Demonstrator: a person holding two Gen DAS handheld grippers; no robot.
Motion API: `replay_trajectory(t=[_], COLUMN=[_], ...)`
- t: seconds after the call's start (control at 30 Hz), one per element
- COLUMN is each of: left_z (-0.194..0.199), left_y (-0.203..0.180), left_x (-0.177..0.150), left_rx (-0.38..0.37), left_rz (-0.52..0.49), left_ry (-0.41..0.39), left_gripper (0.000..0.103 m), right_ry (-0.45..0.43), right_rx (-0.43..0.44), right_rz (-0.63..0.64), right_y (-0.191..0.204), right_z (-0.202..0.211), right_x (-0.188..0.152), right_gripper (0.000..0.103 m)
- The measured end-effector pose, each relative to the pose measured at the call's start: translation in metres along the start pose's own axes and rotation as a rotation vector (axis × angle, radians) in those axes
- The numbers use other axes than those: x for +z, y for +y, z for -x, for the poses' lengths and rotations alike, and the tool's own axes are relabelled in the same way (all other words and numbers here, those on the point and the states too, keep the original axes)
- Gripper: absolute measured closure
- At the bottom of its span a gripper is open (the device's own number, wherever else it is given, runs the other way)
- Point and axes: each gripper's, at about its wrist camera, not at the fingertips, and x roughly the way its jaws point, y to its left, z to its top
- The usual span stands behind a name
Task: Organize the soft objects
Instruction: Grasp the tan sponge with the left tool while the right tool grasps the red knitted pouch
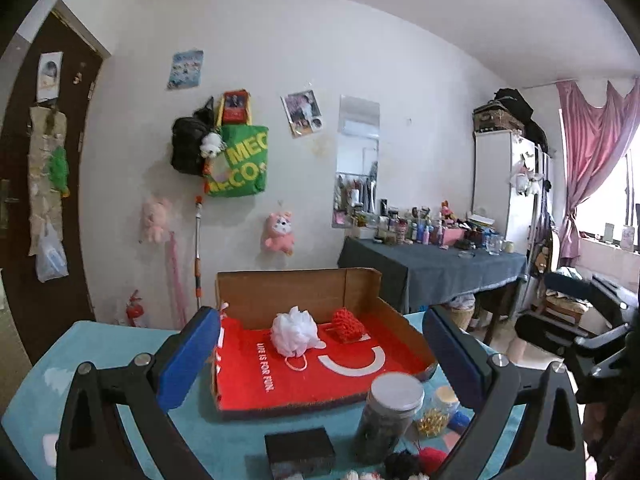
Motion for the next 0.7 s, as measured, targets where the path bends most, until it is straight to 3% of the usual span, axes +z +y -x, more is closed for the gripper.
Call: replay_trajectory(t=[0.2,0.37,0.7], left_z=[0.021,0.023,0.01], left_y=[-0.009,-0.01,-0.001], left_x=[-0.045,-0.087,-0.143], left_rx=[0.08,0.108,0.092], left_rz=[-0.006,-0.014,0.031], left_ry=[0.014,0.079,0.207], left_gripper=[0.0,0.0,0.0], right_ry=[0.019,0.051,0.168], right_rx=[-0.061,-0.08,-0.137], right_rz=[-0.044,-0.107,-0.136], right_y=[0.004,0.0,0.004], right_z=[0.011,0.012,-0.013], right_x=[-0.049,-0.091,-0.159], right_gripper=[0.0,0.0,0.0])
